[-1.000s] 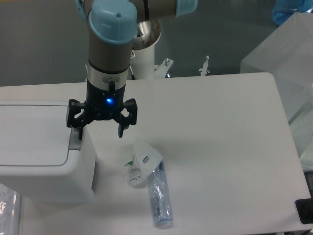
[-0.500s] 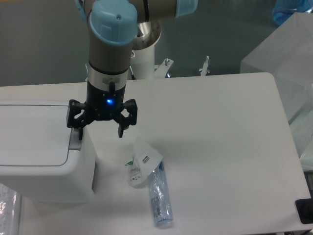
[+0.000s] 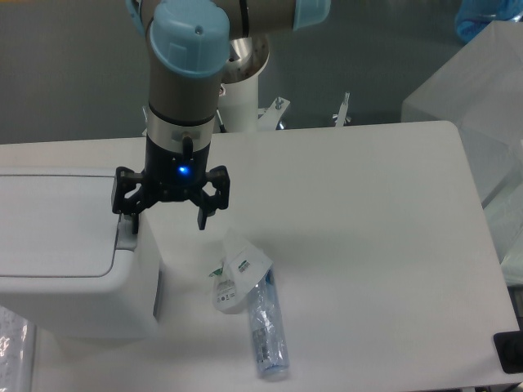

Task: Open the trash can

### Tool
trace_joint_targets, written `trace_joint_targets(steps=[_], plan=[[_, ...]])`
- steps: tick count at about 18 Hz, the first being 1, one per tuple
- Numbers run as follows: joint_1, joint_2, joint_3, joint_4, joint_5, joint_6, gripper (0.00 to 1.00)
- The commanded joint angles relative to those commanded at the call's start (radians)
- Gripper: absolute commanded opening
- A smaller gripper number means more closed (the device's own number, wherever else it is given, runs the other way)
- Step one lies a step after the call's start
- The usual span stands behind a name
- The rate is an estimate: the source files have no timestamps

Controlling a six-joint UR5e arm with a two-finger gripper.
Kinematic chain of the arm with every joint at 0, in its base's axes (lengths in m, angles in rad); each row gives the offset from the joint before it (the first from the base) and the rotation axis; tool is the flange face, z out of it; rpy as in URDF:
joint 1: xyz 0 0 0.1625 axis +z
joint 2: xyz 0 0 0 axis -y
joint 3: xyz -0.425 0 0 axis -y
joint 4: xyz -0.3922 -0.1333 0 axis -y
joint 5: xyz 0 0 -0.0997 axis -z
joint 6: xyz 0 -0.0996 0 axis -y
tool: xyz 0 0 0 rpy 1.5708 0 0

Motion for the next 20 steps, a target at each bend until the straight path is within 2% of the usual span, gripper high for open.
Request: trace_joint_targets(steps=[7, 11, 15, 18, 20], plan=[[0.0, 0.002, 0.003, 0.0, 0.002, 0.0, 1.0], [0.024, 0.011, 0.064, 0.0, 0.005, 0.008, 1.0], [0.242, 0.032, 0.08, 0.005, 0.02, 0.066, 1.0], [0.385, 0.015, 0.089, 0.005, 0.078, 0.251, 1.0], [0.438, -0.018, 0.11, 0.027, 0.136, 0.374, 1.0]])
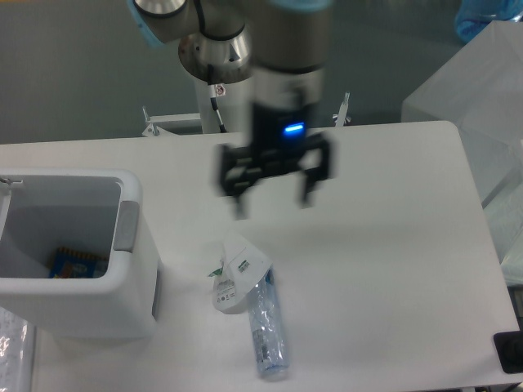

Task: Open the trash can

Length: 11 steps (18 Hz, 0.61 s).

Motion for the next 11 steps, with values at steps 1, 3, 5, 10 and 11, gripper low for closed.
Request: trace_joint_targets(steps=[1, 3, 5, 10, 11], plan=[[0.031, -0.012, 0.005, 0.017, 0.031, 0.048, 1.0], [0.055, -0.025, 0.008, 0.037, 0.051, 0.105, 1.0], [0.081, -0.035, 0.005, 0.051, 0.086, 0.213, 1.0], [0.088, -0.032, -0.012, 0.045, 0.247, 0.56, 1.0], [0.103, -0.029, -0.008, 0.045, 0.249, 0.583, 1.0]])
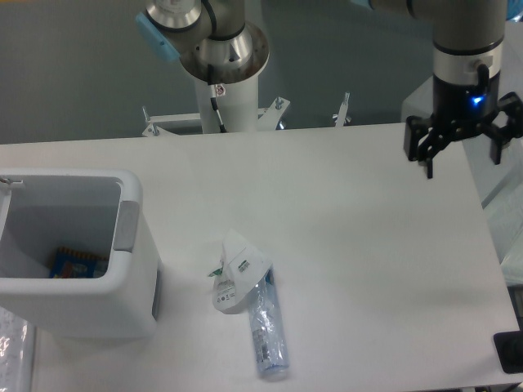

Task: Open the trash can

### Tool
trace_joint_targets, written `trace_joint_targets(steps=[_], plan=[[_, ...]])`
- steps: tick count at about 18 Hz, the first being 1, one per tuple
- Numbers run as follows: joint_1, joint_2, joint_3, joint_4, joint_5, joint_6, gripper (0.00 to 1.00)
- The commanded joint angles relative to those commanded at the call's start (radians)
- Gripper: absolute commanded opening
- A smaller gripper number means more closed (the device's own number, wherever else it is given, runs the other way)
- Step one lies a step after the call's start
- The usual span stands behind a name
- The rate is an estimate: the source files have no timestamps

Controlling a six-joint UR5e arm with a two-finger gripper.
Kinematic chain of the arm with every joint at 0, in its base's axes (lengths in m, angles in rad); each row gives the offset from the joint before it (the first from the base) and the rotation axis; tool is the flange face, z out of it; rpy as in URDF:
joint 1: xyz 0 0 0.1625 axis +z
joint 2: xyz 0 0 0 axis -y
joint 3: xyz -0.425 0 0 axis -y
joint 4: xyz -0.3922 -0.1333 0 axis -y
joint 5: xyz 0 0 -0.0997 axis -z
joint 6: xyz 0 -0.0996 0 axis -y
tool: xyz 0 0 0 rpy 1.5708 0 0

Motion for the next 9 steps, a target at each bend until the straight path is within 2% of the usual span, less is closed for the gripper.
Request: trace_joint_targets(steps=[3, 9], plan=[[0.041, 0.008, -0.001, -0.005, -0.003, 0.017, 1.0], [0.043, 0.025, -0.006, -0.011, -0.014, 0.032, 1.0]])
